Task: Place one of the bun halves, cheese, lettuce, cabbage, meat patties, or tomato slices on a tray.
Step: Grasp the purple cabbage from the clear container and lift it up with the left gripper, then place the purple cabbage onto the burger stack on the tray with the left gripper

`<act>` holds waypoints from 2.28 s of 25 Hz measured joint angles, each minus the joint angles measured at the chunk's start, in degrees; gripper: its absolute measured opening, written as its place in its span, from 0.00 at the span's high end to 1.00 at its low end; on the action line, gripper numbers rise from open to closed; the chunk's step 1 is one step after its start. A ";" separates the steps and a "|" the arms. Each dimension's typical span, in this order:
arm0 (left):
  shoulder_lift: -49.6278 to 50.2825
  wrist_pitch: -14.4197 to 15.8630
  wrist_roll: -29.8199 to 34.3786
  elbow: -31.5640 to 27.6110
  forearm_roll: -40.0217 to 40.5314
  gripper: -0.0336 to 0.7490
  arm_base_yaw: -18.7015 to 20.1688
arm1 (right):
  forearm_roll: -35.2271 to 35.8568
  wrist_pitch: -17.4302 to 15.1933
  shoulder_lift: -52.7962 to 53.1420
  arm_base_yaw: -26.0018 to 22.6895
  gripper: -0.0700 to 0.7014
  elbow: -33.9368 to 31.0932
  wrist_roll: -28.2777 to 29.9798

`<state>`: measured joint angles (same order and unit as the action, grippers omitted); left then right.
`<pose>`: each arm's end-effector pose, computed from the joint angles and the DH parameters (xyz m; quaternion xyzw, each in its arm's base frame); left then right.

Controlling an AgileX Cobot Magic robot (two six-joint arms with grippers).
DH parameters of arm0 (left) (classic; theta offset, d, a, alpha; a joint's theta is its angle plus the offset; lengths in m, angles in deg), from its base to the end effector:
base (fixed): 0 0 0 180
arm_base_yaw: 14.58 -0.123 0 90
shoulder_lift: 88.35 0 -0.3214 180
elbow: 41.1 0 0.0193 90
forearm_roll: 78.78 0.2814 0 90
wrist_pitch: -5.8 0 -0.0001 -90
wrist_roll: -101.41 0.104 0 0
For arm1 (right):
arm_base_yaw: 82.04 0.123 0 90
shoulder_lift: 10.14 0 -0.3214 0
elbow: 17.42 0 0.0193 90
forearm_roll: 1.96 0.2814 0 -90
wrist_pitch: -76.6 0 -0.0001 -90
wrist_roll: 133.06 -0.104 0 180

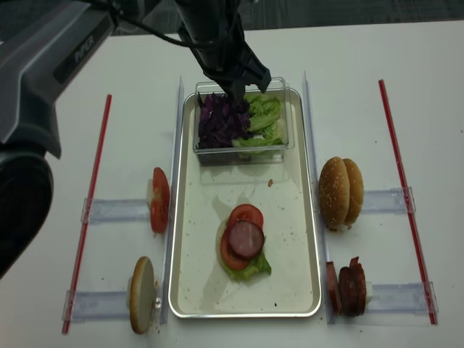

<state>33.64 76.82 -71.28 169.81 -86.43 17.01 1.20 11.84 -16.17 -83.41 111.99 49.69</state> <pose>0.4053 -0.2646 0.3115 0.3172 0.9332 -0.0969 0.1379 -0.0065 0.0053 0.2736 -0.0125 0.8716 0.0099 0.4900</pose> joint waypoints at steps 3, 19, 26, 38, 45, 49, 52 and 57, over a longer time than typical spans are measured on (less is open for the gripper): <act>-2.18 0.00 0.00 -2.55 0.04 0.92 2.17 | 0.00 0.00 0.00 0.00 0.01 0.00 0.00; -10.96 -0.19 -1.64 -16.68 0.31 0.92 7.91 | 0.00 0.00 0.00 0.00 0.01 0.00 0.00; -12.28 -0.37 -2.66 -24.35 0.31 0.92 10.52 | 0.00 0.00 0.00 0.00 0.01 0.00 0.00; -12.30 -0.82 -2.69 -26.65 0.07 0.92 14.12 | 0.00 0.00 0.00 0.00 0.01 0.00 0.00; -12.30 -0.82 -2.69 -26.65 1.65 0.92 14.12 | 0.00 0.00 0.00 0.00 0.01 0.00 0.00; -10.76 -0.82 -2.54 -26.65 1.78 0.92 14.12 | 0.00 0.00 0.00 0.00 0.01 0.00 0.00; -9.19 -1.04 -2.25 -26.65 1.78 0.92 14.12 | 0.00 0.00 0.00 0.00 0.01 0.00 0.00; -8.41 -1.17 -1.77 -26.65 2.11 0.92 14.12 | 0.00 0.00 0.00 0.00 0.01 0.00 0.00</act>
<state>25.23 75.65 -73.05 143.16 -84.32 31.13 1.20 11.84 -16.17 -83.41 111.99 49.69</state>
